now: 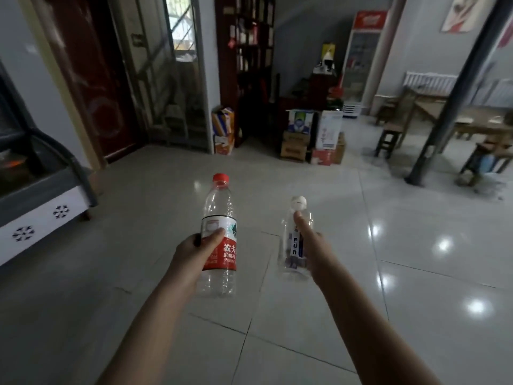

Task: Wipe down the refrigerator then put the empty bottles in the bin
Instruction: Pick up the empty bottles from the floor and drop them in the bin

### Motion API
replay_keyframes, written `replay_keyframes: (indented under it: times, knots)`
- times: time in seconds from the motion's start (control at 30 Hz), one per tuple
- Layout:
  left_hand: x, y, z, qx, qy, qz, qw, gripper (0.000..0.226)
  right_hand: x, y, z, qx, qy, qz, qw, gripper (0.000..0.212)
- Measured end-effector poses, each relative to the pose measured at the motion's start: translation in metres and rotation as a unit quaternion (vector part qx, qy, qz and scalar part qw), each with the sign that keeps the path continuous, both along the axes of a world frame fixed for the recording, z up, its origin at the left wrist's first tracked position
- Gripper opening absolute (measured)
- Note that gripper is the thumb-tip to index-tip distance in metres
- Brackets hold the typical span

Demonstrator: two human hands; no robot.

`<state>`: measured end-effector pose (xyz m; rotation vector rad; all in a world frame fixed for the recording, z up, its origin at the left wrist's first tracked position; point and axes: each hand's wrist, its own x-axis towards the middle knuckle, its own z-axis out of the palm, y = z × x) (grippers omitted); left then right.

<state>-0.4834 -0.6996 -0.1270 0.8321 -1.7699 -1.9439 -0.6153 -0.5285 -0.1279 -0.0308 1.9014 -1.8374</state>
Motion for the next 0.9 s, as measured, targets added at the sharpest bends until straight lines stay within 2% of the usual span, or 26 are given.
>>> replay_keyframes:
  times: [0.13,0.23,0.5,0.73,0.9]
  knots:
    - [-0.062,-0.021,-0.002,0.001,0.01,-0.042,0.999,0.031,-0.047,-0.014,-0.005,0.016,0.006,-0.044,0.999,0.066]
    - [-0.104,-0.044,0.001,-0.009,0.009,-0.073,0.997,0.038,-0.079,-0.035,-0.004,0.005,-0.006,-0.06,0.998,0.061]
    - [-0.205,-0.103,0.014,-0.038,0.009,-0.106,0.994,0.022,-0.162,-0.088,0.006,0.007,0.004,-0.093,0.996,0.051]
    - [-0.288,-0.12,0.006,-0.033,0.007,-0.11,0.993,0.027,-0.243,-0.108,0.001,0.022,0.02,-0.082,0.996,0.056]
    - [-0.364,-0.122,0.001,-0.043,0.007,-0.088,0.995,0.035,-0.329,-0.116,0.003,0.023,0.048,-0.027,0.998,0.06]
